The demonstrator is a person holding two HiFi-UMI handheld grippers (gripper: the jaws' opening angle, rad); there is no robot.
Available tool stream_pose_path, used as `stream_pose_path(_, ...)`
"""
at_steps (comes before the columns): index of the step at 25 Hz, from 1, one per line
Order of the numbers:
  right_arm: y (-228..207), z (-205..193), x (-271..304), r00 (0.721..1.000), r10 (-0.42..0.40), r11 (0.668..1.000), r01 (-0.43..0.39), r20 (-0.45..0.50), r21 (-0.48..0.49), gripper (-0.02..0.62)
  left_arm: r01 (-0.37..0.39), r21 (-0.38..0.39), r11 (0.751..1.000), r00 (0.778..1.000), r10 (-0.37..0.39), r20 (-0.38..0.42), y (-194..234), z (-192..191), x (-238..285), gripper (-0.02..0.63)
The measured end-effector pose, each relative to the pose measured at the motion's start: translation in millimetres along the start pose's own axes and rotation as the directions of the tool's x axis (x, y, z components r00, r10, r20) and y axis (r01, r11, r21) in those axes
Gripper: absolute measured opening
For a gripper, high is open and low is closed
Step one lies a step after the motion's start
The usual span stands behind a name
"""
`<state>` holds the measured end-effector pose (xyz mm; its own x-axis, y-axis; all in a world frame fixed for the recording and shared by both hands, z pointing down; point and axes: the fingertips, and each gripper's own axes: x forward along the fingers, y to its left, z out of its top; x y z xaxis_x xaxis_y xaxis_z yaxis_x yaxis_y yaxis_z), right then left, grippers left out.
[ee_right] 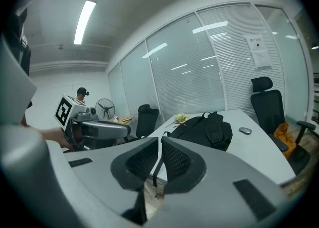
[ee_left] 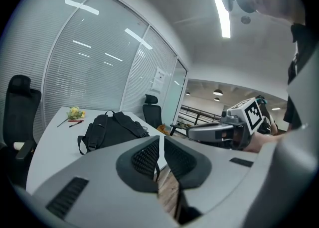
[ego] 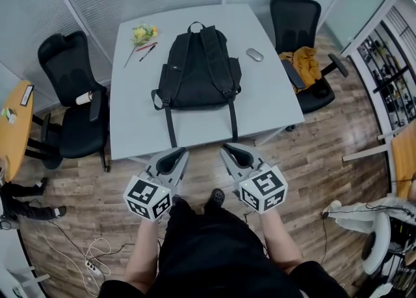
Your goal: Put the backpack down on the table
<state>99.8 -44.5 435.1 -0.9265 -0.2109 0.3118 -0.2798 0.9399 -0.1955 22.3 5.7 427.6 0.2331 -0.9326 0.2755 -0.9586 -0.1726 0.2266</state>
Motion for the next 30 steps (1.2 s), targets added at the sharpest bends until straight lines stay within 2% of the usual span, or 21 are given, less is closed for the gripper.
stream_pose_path(4,-2,1,-4,1.0,-0.003,1.0,0.003,0.001,-0.015,0.012,0.006,0.001,1.0,1.0,-0.006,0.003,-3,2,4,0.025)
stream_pose_path(30,-12,-3,-24,1.0,-0.016,0.999,0.016,-0.003,-0.029,0.011,0.011,0.014,1.0,1.0,-0.011,-0.005,-20,-2,12,-0.002)
